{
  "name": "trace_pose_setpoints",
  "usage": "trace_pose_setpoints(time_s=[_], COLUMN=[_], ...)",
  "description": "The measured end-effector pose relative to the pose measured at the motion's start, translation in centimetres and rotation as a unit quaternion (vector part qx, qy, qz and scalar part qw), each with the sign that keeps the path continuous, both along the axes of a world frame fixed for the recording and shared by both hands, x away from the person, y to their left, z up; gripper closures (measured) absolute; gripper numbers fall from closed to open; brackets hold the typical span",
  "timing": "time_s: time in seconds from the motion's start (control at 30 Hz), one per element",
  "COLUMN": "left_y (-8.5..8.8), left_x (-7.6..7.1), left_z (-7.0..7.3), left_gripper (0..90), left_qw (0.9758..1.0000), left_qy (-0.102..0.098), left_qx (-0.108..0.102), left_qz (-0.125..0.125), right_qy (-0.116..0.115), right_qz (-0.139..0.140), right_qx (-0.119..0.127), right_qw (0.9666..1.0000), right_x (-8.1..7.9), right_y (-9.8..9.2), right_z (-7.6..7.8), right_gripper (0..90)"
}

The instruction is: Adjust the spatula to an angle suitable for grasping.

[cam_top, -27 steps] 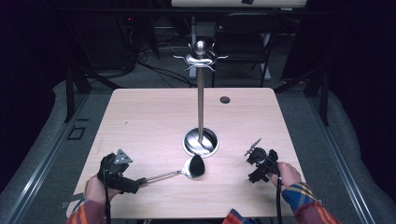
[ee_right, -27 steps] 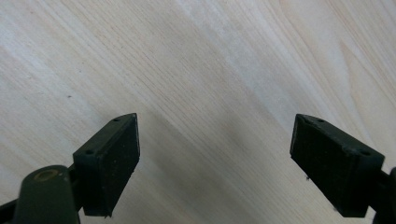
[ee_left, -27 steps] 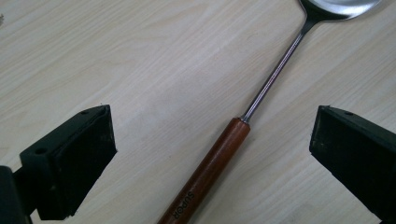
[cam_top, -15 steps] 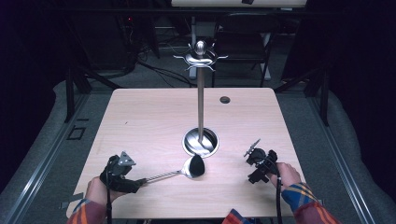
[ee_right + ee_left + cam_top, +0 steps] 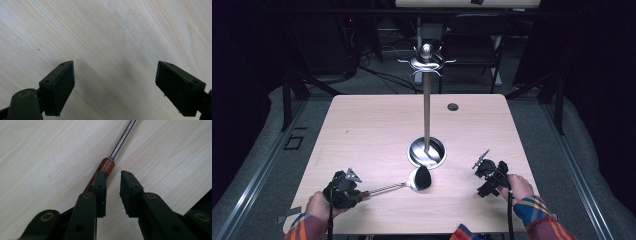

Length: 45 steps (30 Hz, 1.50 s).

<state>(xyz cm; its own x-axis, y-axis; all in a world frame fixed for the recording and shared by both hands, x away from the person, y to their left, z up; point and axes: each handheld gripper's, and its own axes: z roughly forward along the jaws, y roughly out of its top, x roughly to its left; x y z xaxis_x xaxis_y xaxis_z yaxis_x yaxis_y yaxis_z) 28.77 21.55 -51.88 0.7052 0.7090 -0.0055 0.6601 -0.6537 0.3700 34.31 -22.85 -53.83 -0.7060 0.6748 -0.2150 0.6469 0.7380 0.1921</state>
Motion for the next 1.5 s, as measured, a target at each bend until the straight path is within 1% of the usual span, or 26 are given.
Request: trace_pose_setpoints(time_s=[0.1,0.13,0.17,0.2,0.23,0.27,0.3,0.33,0.43,0.47,0.5,0.57,0.67,0.7,0.73,0.77,0.83,0.97,1.0,1.1,1.23,1.3,1.4,1.5], left_y=[-0.2,-0.2,-0.3,-0.3,-0.3,-0.3,-0.3,-0.3,-0.3,-0.3,-0.4,-0.4,-0.4,-0.4,-0.3,-0.3,-0.3,-0.2,-0.2,-0.3,-0.2,-0.2,-0.2,-0.3], left_x=[0.0,0.1,0.1,0.1,0.2,0.2,0.2,0.2,0.3,0.3,0.3,0.3,0.5,0.6,0.6,0.7,0.7,0.9,0.9,1.0,1.3,1.5,1.8,2.2], left_z=[-0.3,-0.5,-0.7,-0.8,-0.9,-1.0,-1.1,-1.1,-1.2,-1.2,-1.3,-1.4,-1.7,-1.7,-1.7,-1.6,-1.6,-1.8,-1.9,-1.9,-1.9,-2.0,-2.0,-2.1], left_gripper=[79.6,80.9,82.7,83.8,84.7,85.5,86.3,88.2,89.7,89.7,89.7,89.8,89.8,89.8,89.8,89.7,89.8,89.7,89.7,89.7,89.7,89.6,89.6,89.6], left_qw=[0.9999,0.9998,0.9997,0.9995,0.9994,0.9993,0.9993,0.9993,0.9991,0.9990,0.9988,0.9986,0.9981,0.9980,0.9980,0.9980,0.9980,0.9976,0.9976,0.9975,0.9972,0.9970,0.9969,0.9967], left_qy=[0.010,0.016,0.019,0.023,0.027,0.025,0.025,0.024,0.023,0.024,0.029,0.035,0.040,0.040,0.037,0.030,0.029,0.033,0.034,0.036,0.025,0.017,0.009,0.006], left_qx=[0.007,0.012,0.015,0.019,0.022,0.024,0.022,0.024,0.029,0.031,0.035,0.037,0.042,0.043,0.043,0.045,0.044,0.048,0.048,0.047,0.053,0.049,0.048,0.047], left_qz=[0.002,0.006,0.008,0.010,0.009,0.011,0.016,0.016,0.021,0.022,0.018,0.017,0.021,0.022,0.026,0.032,0.034,0.037,0.036,0.038,0.047,0.057,0.061,0.066], right_qy=[0.000,0.001,-0.003,0.000,-0.002,0.002,0.000,0.001,0.003,0.003,0.003,0.002,0.004,0.004,0.004,0.008,0.006,0.011,0.007,0.007,0.005,0.008,0.007,0.010], right_qz=[0.000,0.000,-0.001,0.003,0.002,0.003,0.005,0.003,0.004,0.004,0.007,0.005,0.006,0.006,0.006,0.007,0.005,0.010,0.006,0.005,0.006,0.011,0.011,0.010], right_qx=[-0.001,-0.002,0.005,-0.004,-0.009,-0.007,-0.008,-0.003,-0.008,-0.008,-0.007,-0.008,-0.006,-0.006,-0.006,-0.011,-0.009,-0.013,-0.010,-0.011,-0.015,-0.014,-0.014,-0.018], right_qw=[1.0000,1.0000,1.0000,1.0000,1.0000,1.0000,1.0000,1.0000,1.0000,1.0000,0.9999,1.0000,1.0000,1.0000,1.0000,0.9999,0.9999,0.9998,0.9999,0.9999,0.9999,0.9998,0.9998,0.9997], right_x=[0.0,0.0,0.0,0.0,0.0,0.0,0.0,0.0,0.0,0.0,0.0,0.0,0.0,0.0,0.0,0.1,0.0,0.0,0.0,0.0,0.0,0.0,0.0,0.1], right_y=[0.0,0.0,0.0,0.0,0.1,0.1,0.1,0.2,0.3,0.3,0.2,0.2,0.2,0.2,0.2,0.2,0.3,0.3,0.3,0.3,0.3,0.3,0.3,0.3], right_z=[0.0,0.0,-0.2,-0.1,-0.1,-0.1,-0.1,-0.2,-0.1,-0.1,-0.2,-0.2,-0.3,-0.3,-0.3,-0.2,-0.2,-0.2,-0.3,-0.2,-0.2,-0.2,-0.2,-0.2], right_gripper=[15.5,15.5,15.5,15.5,15.5,15.5,15.5,15.5,15.5,15.5,15.5,15.5,15.5,15.5,15.5,15.5,15.5,15.5,15.5,15.5,15.5,15.5,15.5,15.5])
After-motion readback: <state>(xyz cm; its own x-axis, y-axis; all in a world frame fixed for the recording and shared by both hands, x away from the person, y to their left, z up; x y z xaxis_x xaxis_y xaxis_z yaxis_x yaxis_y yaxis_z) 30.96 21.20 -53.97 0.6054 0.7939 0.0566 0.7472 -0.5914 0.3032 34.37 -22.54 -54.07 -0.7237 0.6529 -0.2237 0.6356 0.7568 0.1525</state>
